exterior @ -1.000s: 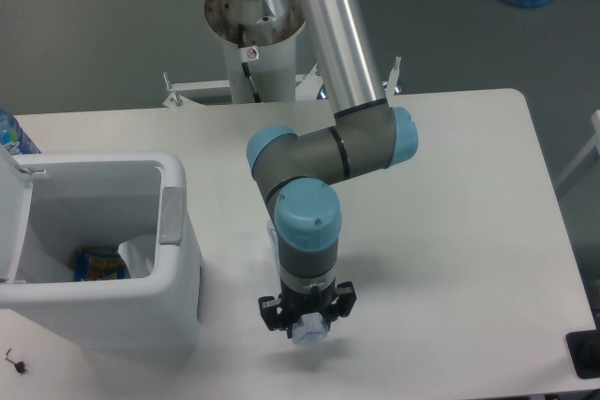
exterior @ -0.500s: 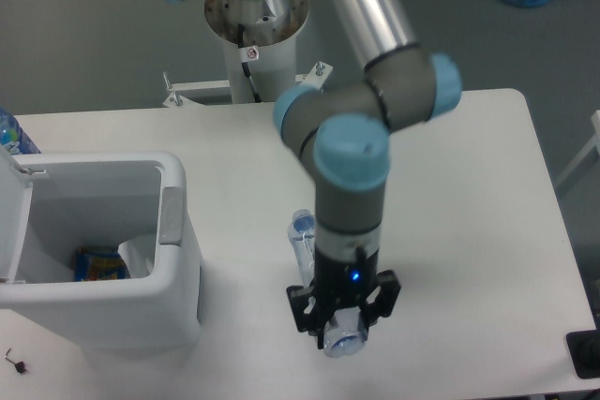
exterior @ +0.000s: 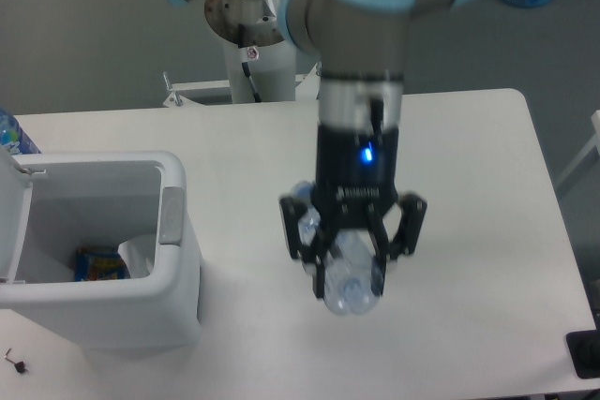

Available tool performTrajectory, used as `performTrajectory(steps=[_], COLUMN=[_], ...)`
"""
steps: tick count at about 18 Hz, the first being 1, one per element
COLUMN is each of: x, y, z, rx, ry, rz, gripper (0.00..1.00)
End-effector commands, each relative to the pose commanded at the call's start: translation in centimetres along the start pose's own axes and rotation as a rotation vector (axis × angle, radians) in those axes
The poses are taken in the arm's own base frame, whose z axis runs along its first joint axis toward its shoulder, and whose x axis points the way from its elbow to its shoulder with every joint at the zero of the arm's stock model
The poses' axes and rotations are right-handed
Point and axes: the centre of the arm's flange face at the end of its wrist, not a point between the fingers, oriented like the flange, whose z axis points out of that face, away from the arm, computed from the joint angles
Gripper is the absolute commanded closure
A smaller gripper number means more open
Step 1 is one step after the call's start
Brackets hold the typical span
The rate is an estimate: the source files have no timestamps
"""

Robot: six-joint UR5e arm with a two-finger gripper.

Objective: Place the trash in the trash can
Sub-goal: 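Carry the held bottle over the white bin and lower it in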

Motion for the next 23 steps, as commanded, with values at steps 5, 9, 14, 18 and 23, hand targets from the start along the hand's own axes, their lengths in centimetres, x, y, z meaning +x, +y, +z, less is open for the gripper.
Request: performTrajectory(steps=[5, 9, 14, 18, 23], x=[3.6, 7.2, 11.3, 14.8, 15.7], y=[-0.7, -0.4, 0.0, 1.5, 1.8], z=[-1.9, -1.4, -1.1, -1.0, -0.5], rx=[0.027, 0.023, 0.023, 0.005, -0.003], ry=[0.034, 0.08, 0.132, 0.172, 0.188], rz=[0.039, 0.073, 0.115, 0.155, 0.164], gripper=[0.54, 0.54, 0.54, 0.54, 0.54])
